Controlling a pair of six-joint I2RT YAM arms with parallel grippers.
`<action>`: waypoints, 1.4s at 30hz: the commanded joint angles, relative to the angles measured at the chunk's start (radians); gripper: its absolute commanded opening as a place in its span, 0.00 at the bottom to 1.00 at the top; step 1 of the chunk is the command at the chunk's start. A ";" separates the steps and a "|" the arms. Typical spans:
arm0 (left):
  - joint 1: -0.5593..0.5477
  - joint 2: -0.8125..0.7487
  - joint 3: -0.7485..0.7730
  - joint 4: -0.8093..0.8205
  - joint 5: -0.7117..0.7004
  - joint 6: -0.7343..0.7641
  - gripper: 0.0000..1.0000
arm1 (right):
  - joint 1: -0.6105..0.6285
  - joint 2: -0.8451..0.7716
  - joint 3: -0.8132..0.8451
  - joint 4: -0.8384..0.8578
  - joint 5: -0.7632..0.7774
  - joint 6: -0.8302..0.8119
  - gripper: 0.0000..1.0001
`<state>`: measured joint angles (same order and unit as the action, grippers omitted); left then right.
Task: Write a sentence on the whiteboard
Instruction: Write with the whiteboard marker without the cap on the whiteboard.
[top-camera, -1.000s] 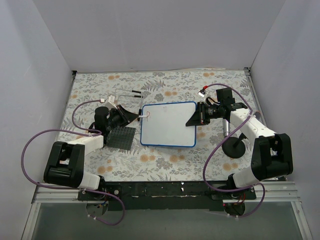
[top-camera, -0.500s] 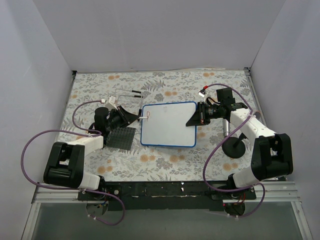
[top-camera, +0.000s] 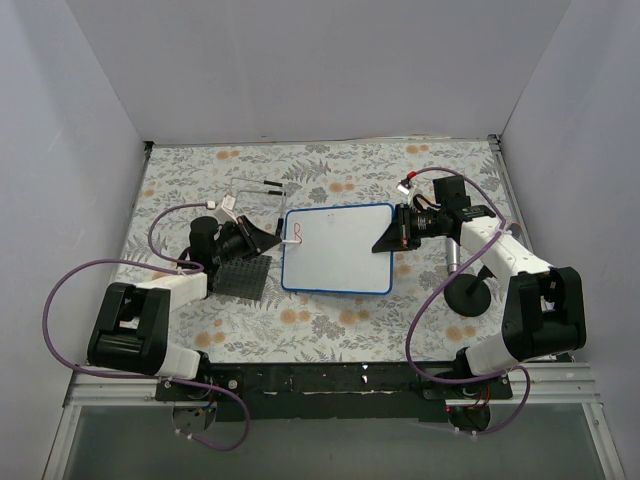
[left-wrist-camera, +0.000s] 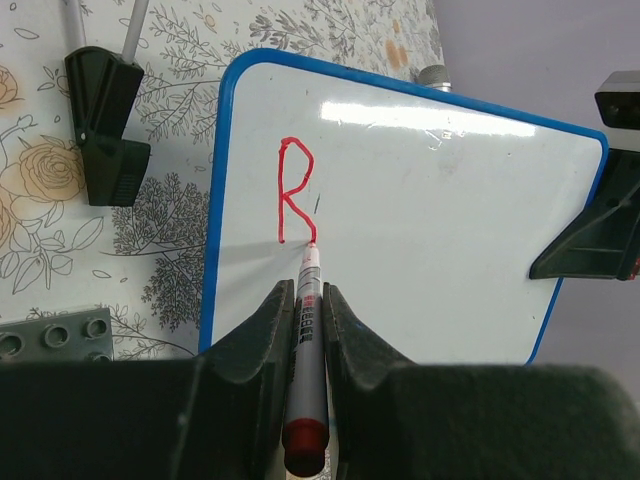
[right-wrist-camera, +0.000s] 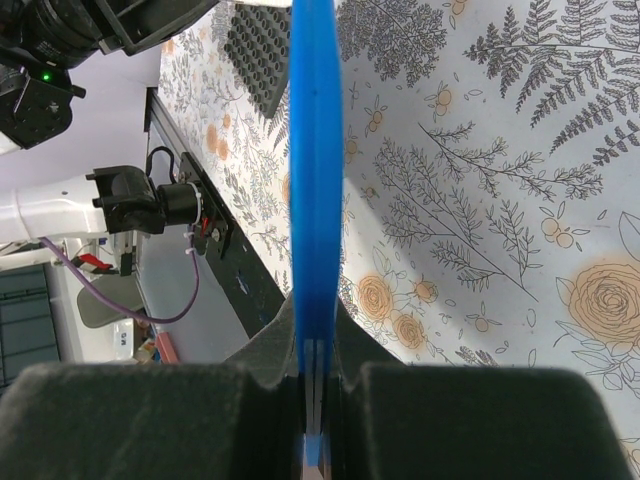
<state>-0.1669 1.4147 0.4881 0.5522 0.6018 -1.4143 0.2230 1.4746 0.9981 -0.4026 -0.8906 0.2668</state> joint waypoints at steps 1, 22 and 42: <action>-0.011 -0.039 -0.026 -0.133 -0.029 0.032 0.00 | 0.007 -0.013 -0.009 0.016 0.025 -0.077 0.01; -0.011 -0.017 0.132 -0.218 -0.136 0.061 0.00 | 0.007 -0.033 -0.015 0.018 0.025 -0.077 0.01; -0.022 -0.115 0.064 -0.133 -0.033 -0.028 0.00 | 0.007 -0.027 -0.013 0.018 0.028 -0.080 0.01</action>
<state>-0.1783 1.2839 0.5503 0.3775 0.5613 -1.4338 0.2237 1.4715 0.9962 -0.3943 -0.8978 0.2352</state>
